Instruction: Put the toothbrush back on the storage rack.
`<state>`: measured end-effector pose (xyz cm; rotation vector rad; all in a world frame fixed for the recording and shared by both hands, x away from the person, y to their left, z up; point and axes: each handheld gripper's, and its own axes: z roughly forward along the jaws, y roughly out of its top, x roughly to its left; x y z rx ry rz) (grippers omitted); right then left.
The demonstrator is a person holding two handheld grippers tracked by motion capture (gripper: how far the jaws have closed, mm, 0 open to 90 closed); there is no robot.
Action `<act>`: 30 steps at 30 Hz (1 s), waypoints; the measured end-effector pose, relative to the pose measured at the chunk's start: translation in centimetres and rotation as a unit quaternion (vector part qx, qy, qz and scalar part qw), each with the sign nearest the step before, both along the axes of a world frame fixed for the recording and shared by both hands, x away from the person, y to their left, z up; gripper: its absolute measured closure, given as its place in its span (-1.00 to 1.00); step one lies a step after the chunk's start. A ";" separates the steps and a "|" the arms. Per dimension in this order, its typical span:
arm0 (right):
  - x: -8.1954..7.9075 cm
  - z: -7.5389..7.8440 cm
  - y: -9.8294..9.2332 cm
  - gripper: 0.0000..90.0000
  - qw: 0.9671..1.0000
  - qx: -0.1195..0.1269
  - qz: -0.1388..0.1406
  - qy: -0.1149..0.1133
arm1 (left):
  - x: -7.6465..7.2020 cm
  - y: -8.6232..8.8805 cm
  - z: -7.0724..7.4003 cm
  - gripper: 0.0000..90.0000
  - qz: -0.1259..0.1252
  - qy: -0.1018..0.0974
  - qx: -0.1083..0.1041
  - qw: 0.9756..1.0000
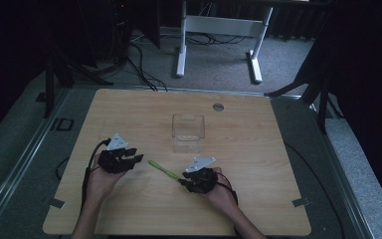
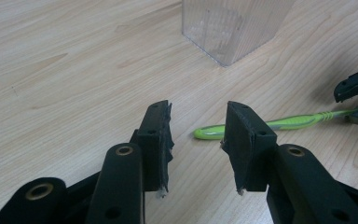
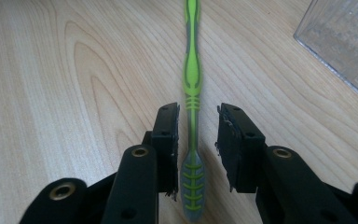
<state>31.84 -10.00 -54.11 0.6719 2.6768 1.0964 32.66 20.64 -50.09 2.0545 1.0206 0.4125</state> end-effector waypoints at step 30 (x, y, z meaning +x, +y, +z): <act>0.2 -0.8 0.7 0.85 1.000 -0.019 0.023 -0.008 | -0.2 0.0 0.1 0.32 -0.015 -0.005 0.003 1.000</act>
